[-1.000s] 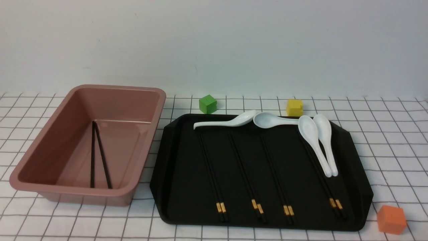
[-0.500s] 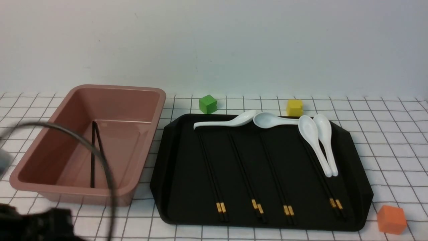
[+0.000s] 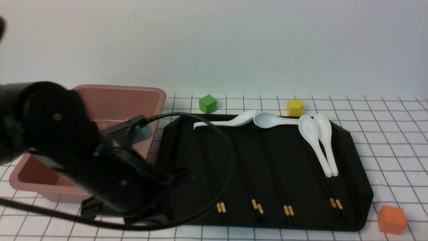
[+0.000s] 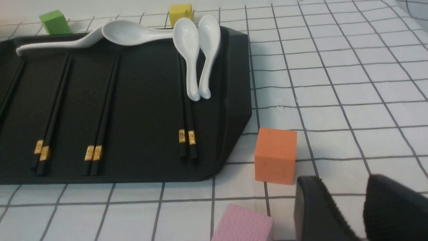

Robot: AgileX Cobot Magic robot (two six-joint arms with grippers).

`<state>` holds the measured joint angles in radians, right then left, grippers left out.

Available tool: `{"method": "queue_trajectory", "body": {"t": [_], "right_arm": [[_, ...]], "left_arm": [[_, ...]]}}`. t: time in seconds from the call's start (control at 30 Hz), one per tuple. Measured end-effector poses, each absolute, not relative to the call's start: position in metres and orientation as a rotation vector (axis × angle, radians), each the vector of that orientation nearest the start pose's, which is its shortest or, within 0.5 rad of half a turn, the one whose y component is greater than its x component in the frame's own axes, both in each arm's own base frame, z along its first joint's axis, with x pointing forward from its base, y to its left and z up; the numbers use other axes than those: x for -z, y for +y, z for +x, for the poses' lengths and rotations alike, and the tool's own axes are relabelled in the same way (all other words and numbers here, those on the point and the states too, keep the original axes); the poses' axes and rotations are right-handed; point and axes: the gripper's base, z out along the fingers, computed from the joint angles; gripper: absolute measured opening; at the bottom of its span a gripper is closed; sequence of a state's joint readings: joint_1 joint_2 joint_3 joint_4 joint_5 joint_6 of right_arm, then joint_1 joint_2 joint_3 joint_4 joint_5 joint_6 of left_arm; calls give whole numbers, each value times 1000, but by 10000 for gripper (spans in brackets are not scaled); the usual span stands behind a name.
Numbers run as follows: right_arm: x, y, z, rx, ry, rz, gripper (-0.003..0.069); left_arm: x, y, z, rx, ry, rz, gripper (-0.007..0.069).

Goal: On white black tablecloth take chopsticks from black tray and put them in box.
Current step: 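Reach over to the black tray and grasp a pair of chopsticks with the left gripper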

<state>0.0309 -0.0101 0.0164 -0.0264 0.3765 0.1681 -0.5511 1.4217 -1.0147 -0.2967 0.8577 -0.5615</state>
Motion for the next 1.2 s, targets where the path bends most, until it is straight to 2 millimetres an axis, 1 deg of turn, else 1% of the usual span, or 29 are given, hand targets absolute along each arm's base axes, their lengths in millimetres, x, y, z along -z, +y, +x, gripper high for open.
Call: {"method": "queue_trajectory", "body": {"t": [0.1, 0.13, 0.2, 0.33, 0.4, 0.47, 0.5, 0.53, 0.57, 0.63, 0.67, 0.73, 0.83, 0.93, 1.0, 1.1, 1.2], "right_arm": [[-174, 1, 52, -112, 1864, 112, 240], [-174, 1, 52, -112, 1864, 112, 240], [-174, 1, 52, -112, 1864, 112, 240], [-174, 1, 52, -112, 1864, 112, 240], [-174, 1, 52, -112, 1864, 112, 240], [-174, 1, 52, -112, 1864, 112, 240], [-174, 1, 52, -112, 1864, 112, 240], [-174, 1, 52, -112, 1864, 112, 240], [-174, 1, 52, -112, 1864, 112, 240], [-174, 1, 52, -112, 1864, 112, 240], [-174, 1, 52, -112, 1864, 112, 240], [-174, 1, 52, -112, 1864, 112, 240], [-174, 1, 52, -112, 1864, 112, 240], [-174, 1, 52, -112, 1864, 112, 240], [-174, 1, 52, -112, 1864, 112, 240], [-174, 1, 52, -112, 1864, 112, 240], [-174, 1, 52, -112, 1864, 112, 240]], "left_arm": [[-262, -187, 243, 558, 2879, -262, 88], [-258, -196, 251, 519, 2891, -281, 126], [-252, -208, 268, 457, 2899, -311, 187], [-241, -224, 295, 390, 2893, -398, 302], [-233, -232, 309, 372, 2887, -423, 335], [-227, -238, 318, 364, 2886, -434, 346], [-220, -242, 323, 357, 2888, -447, 348], [-220, -244, 326, 362, 2884, -452, 349], [-213, -250, 333, 364, 2881, -469, 351], [-204, -255, 341, 355, 2881, -482, 351], [-196, -258, 348, 336, 2882, -494, 349], [-185, -262, 354, 303, 2886, -521, 340], [-170, -263, 363, 236, 2877, -545, 326], [-157, -264, 367, 196, 2878, -564, 312], [-156, -265, 368, 198, 2875, -568, 303], [-155, -266, 369, 196, 2875, -577, 254], [-154, -265, 367, 193, 2898, -569, 149]]}}
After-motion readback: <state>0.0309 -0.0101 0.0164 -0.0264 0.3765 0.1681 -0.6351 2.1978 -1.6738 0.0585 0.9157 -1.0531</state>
